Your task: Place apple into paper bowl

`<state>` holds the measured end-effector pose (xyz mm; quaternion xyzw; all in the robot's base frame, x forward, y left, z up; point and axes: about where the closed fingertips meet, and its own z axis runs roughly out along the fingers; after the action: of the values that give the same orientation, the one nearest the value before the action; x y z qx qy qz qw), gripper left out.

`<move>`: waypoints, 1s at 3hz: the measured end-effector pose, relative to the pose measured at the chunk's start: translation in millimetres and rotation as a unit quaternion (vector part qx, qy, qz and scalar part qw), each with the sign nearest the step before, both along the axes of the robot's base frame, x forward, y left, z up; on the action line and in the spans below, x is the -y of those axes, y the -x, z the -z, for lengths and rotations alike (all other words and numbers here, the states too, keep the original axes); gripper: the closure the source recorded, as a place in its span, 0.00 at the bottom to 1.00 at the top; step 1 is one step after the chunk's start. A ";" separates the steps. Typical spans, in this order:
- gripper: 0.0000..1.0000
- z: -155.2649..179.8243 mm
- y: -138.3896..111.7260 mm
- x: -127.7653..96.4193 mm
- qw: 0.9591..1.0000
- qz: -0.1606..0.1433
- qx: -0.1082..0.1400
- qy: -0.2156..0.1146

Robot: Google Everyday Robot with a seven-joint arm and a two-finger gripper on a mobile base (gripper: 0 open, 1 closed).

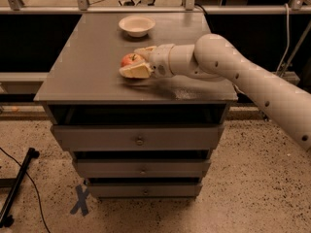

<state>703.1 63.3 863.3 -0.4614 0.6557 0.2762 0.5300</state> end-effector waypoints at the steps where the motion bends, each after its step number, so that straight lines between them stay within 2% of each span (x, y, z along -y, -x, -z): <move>1: 0.60 0.4 0.6 -2.8 1.000 -0.002 0.000 0.000; 2: 0.82 -4.7 -0.6 -3.4 1.000 -0.001 0.006 -0.008; 3: 1.00 -29.6 -14.3 9.2 0.999 0.024 0.032 -0.022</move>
Offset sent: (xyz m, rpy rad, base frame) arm 0.0034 -0.0021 0.0123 0.0343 -0.0325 -0.0119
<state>717.4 54.1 892.9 -0.4428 0.6429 0.2624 0.5672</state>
